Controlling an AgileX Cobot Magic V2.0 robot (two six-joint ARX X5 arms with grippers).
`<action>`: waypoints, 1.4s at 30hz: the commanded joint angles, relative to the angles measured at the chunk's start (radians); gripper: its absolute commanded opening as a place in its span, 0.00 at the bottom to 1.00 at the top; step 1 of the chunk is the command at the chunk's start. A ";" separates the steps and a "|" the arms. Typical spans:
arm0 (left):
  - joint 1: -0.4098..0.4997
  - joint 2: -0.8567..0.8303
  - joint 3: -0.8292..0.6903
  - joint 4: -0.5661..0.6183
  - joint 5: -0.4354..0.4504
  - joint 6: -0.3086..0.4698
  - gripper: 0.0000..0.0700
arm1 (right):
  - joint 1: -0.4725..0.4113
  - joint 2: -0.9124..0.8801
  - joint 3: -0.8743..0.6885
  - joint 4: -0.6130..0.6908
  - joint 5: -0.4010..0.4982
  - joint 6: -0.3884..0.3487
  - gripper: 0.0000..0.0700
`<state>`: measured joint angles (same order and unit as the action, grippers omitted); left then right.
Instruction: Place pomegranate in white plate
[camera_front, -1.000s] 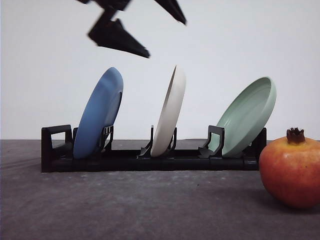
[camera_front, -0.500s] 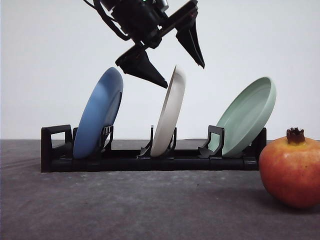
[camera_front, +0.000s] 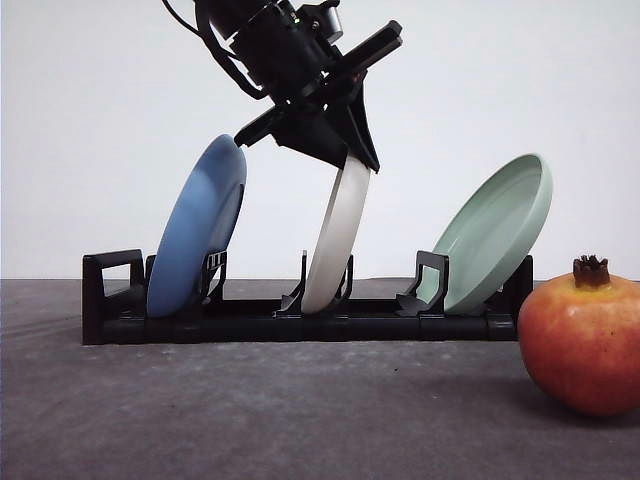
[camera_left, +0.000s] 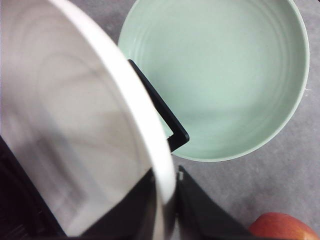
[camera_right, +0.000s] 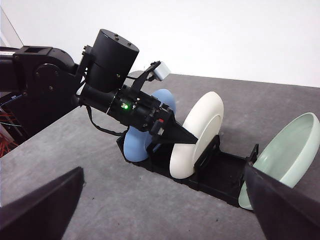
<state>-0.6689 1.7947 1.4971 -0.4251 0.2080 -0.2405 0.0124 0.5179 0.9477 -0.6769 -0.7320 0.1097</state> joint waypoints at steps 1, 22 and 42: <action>-0.013 0.017 0.026 0.006 -0.002 -0.004 0.01 | 0.001 0.005 0.016 0.006 0.004 0.009 0.93; -0.062 -0.098 0.062 -0.002 -0.025 -0.011 0.01 | 0.002 0.005 0.015 -0.009 0.055 -0.013 0.93; -0.449 -0.438 0.062 -0.550 -0.346 0.199 0.01 | 0.020 0.005 0.015 -0.018 0.056 -0.013 0.93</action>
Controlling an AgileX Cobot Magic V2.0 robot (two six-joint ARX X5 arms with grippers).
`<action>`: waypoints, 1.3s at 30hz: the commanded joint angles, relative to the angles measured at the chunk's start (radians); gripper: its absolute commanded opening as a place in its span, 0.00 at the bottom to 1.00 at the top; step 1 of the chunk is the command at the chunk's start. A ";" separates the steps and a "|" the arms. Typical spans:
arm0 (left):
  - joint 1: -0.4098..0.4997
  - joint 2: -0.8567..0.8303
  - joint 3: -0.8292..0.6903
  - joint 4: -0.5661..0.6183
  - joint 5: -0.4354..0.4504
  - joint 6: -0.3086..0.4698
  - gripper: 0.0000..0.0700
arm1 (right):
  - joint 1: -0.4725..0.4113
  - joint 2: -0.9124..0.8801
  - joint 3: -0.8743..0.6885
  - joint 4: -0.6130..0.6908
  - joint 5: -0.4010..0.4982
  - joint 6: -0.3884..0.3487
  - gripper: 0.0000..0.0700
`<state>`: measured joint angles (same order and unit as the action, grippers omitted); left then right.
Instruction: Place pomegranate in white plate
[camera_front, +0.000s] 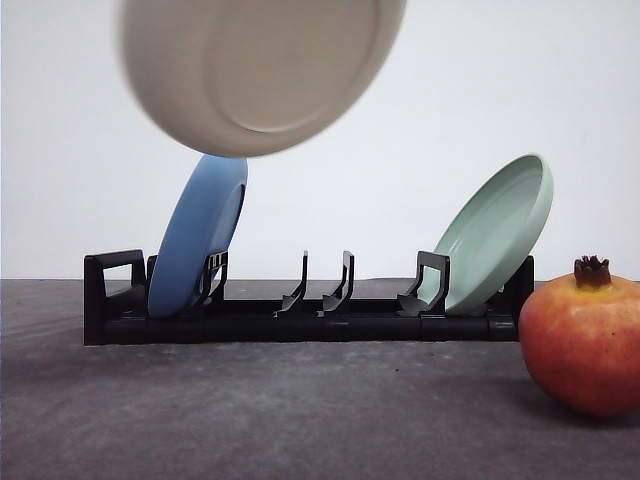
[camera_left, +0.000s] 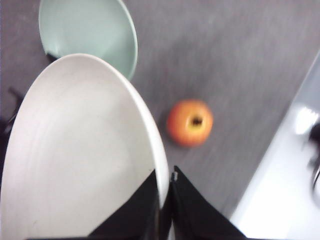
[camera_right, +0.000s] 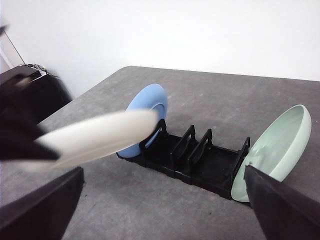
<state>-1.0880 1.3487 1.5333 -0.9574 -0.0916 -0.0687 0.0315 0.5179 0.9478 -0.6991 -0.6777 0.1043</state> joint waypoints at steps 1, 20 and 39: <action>-0.060 0.002 0.025 -0.048 -0.089 0.024 0.01 | 0.001 0.005 0.015 0.003 0.001 -0.008 0.93; -0.360 -0.001 -0.316 0.046 -0.475 -0.153 0.01 | 0.007 0.005 0.015 -0.013 0.001 -0.008 0.93; -0.359 0.283 -0.558 0.436 -0.474 -0.150 0.01 | 0.007 0.010 0.015 -0.013 0.001 -0.008 0.93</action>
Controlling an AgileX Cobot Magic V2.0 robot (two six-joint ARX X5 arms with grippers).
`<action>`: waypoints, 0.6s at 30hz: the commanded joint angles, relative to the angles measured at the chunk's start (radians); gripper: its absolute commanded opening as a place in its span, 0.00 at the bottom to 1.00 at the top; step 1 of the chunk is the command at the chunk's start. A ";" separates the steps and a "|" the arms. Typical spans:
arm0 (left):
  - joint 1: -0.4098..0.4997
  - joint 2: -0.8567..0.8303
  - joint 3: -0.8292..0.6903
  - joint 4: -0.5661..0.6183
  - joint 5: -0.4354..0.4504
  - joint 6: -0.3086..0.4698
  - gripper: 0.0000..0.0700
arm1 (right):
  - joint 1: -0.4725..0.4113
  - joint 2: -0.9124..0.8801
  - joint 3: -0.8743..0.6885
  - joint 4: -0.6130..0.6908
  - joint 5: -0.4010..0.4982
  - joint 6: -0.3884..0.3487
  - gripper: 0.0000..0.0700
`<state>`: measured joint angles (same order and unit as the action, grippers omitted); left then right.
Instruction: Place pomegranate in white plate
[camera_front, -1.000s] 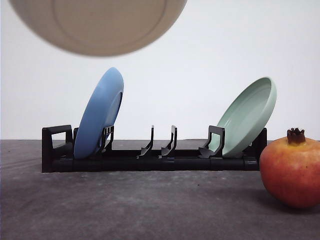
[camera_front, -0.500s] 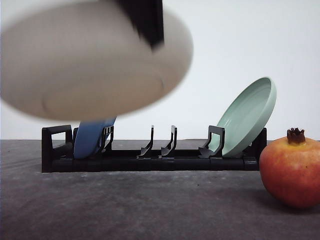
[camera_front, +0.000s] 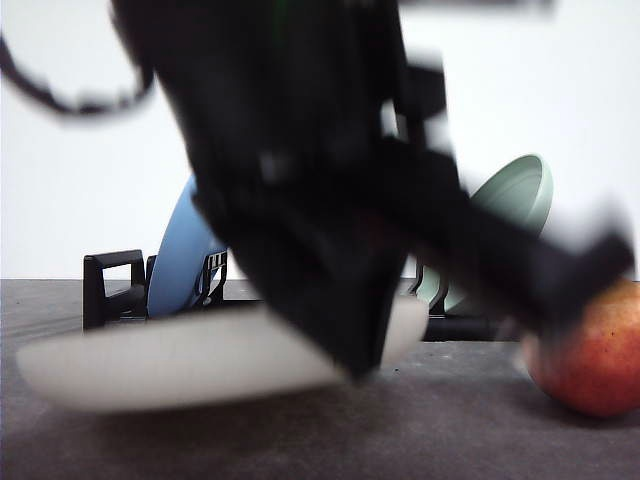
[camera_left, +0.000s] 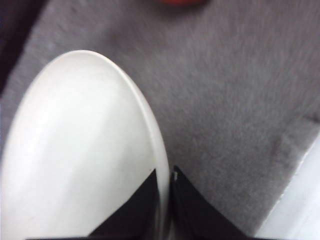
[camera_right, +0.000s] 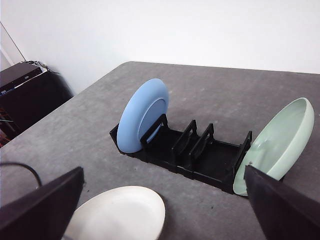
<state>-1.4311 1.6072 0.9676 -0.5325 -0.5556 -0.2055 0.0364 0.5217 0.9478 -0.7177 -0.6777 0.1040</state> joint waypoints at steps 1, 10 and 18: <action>-0.016 0.046 0.007 0.014 -0.010 -0.021 0.01 | 0.002 0.006 0.015 0.006 0.001 -0.007 0.93; -0.016 0.114 0.007 0.017 -0.011 -0.045 0.29 | 0.002 0.006 0.015 0.006 0.001 -0.007 0.93; -0.008 0.057 0.022 -0.003 -0.013 -0.103 0.75 | 0.007 0.007 0.015 0.001 0.001 0.006 0.93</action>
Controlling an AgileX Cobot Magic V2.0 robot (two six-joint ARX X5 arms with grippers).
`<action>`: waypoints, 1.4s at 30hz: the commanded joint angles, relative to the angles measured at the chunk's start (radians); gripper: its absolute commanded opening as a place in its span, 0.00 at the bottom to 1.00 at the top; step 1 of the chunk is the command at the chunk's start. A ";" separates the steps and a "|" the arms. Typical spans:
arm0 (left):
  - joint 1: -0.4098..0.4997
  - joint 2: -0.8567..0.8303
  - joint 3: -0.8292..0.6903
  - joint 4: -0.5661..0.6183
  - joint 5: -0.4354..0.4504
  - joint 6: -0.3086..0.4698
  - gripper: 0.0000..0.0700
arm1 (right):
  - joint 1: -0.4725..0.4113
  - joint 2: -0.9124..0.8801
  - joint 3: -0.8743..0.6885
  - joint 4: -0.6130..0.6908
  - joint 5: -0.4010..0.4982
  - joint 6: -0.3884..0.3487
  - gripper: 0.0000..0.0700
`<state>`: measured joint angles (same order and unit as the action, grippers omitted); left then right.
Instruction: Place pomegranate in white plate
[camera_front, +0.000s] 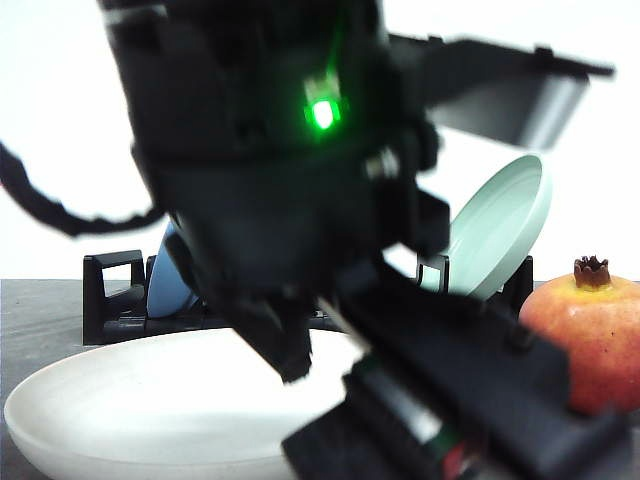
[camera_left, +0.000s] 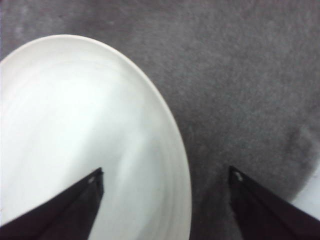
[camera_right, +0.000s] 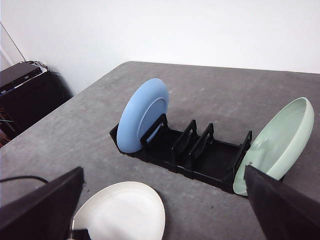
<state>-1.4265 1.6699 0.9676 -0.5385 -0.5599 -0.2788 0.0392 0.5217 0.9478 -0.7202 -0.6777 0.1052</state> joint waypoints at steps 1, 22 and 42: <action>-0.013 -0.023 0.025 0.003 -0.009 -0.033 0.76 | 0.009 0.009 0.015 0.000 0.001 0.009 0.93; -0.013 -0.692 0.060 -0.227 0.187 -0.139 0.91 | 0.211 0.413 0.015 -0.290 0.241 0.050 0.94; -0.013 -1.079 0.060 -0.370 0.242 -0.213 0.91 | 0.374 0.906 0.015 -0.188 0.412 0.044 1.00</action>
<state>-1.4254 0.5859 1.0122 -0.9166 -0.3142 -0.4871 0.4048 1.4055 0.9478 -0.9143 -0.2740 0.1467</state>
